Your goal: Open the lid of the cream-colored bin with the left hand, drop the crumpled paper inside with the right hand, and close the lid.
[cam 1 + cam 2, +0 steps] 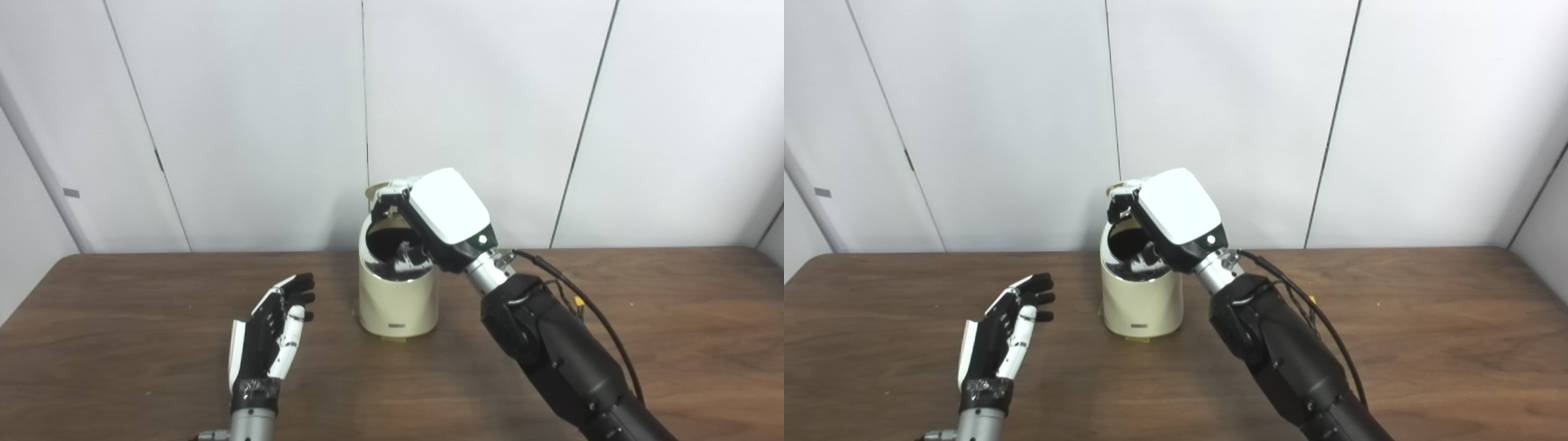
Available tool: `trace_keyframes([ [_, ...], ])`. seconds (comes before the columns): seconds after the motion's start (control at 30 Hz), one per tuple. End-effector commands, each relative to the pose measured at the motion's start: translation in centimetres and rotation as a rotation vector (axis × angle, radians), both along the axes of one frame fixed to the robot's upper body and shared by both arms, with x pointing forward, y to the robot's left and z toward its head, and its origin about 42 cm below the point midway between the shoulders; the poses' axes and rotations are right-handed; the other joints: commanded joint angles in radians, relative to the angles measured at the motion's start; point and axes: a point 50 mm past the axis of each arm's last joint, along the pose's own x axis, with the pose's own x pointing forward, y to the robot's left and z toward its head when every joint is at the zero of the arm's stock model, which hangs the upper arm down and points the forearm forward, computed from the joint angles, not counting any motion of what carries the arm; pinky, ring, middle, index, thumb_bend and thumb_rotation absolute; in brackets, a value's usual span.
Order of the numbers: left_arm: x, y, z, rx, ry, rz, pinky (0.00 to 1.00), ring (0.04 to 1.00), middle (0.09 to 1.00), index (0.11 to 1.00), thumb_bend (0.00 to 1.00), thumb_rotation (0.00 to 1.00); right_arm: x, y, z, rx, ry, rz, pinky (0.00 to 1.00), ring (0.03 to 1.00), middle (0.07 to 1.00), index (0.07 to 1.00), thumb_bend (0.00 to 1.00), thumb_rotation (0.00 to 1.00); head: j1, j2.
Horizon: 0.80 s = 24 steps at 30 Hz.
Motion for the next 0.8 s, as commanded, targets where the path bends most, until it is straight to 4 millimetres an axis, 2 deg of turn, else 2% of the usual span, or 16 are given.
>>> trace_keyframes([
  [0.0, 0.5, -0.3, 1.6, 0.003, -0.072, -0.002, 0.64, 0.740, 0.768, 0.775, 0.29, 0.70, -0.1, 0.0, 2.4, 0.068, -0.086, 0.027, 0.36, 0.459, 0.556, 0.442, 0.51, 0.00, -0.001, 0.002],
  [0.17, 0.6, -0.2, 1.6, 0.006, -0.073, 0.002, 0.64, 0.735, 0.764, 0.772, 0.28, 0.69, -0.7, -0.4, 2.7, 0.131, -0.133, 0.011, 0.33, 0.432, 0.554, 0.459, 0.51, 0.00, -0.001, 0.001],
  [0.27, 0.6, -0.2, 1.6, 0.008, -0.075, 0.005, 0.64, 0.737, 0.763, 0.773, 0.28, 0.68, -1.5, -0.9, 2.8, 0.200, -0.142, 0.034, 0.26, 0.389, 0.534, 0.466, 0.51, 0.00, -0.003, 0.001],
  [0.3, 0.6, -0.2, 1.6, 0.009, -0.076, 0.007, 0.64, 0.736, 0.762, 0.771, 0.28, 0.69, -1.8, -1.0, 2.8, 0.221, -0.141, 0.043, 0.26, 0.393, 0.551, 0.478, 0.50, 0.09, -0.006, 0.000],
  [0.33, 0.6, -0.2, 1.6, 0.010, -0.077, 0.009, 0.64, 0.735, 0.762, 0.771, 0.28, 0.69, -2.1, -1.3, 2.8, 0.240, -0.140, 0.052, 0.26, 0.395, 0.557, 0.482, 0.50, 0.12, -0.009, -0.001],
  [0.4, 0.6, -0.1, 1.7, 0.007, -0.079, 0.008, 0.64, 0.736, 0.762, 0.771, 0.28, 0.69, -2.8, -2.0, 2.6, 0.282, -0.112, 0.046, 0.28, 0.405, 0.564, 0.487, 0.49, 0.14, -0.013, -0.001],
  [0.47, 0.7, 0.1, 1.7, 0.008, -0.082, 0.008, 0.64, 0.737, 0.766, 0.774, 0.27, 0.69, -3.5, -2.8, 2.3, 0.346, -0.090, 0.050, 0.22, 0.332, 0.559, 0.490, 0.48, 0.15, -0.015, 0.000],
  [0.5, 0.7, 0.1, 1.7, 0.008, -0.083, 0.009, 0.64, 0.737, 0.767, 0.775, 0.27, 0.69, -3.6, -3.2, 2.1, 0.381, -0.084, 0.062, 0.22, 0.331, 0.550, 0.491, 0.48, 0.15, -0.015, 0.000],
  [0.6, 0.7, 0.3, 1.7, 0.011, -0.086, 0.008, 0.64, 0.739, 0.770, 0.778, 0.28, 0.70, -3.9, -4.5, 0.9, 0.481, -0.066, 0.079, 0.35, 0.449, 0.531, 0.490, 0.48, 0.16, -0.025, -0.002],
  [0.67, 0.6, 0.4, 1.7, 0.012, -0.088, 0.008, 0.65, 0.742, 0.771, 0.780, 0.29, 0.71, -4.1, -5.4, -0.3, 0.542, -0.027, 0.082, 0.45, 0.559, 0.564, 0.491, 0.48, 0.16, -0.029, -0.003],
  [0.7, 0.6, 0.4, 1.7, 0.009, -0.089, 0.006, 0.65, 0.743, 0.771, 0.780, 0.29, 0.71, -4.3, -5.9, -1.1, 0.564, -0.007, 0.088, 0.47, 0.582, 0.581, 0.491, 0.49, 0.16, -0.029, -0.003],
  [0.77, 0.6, 0.5, 1.7, 0.005, -0.088, 0.002, 0.66, 0.743, 0.771, 0.781, 0.28, 0.70, -4.7, -6.9, -2.4, 0.579, 0.026, 0.106, 0.47, 0.559, 0.596, 0.492, 0.49, 0.16, -0.028, -0.002],
])
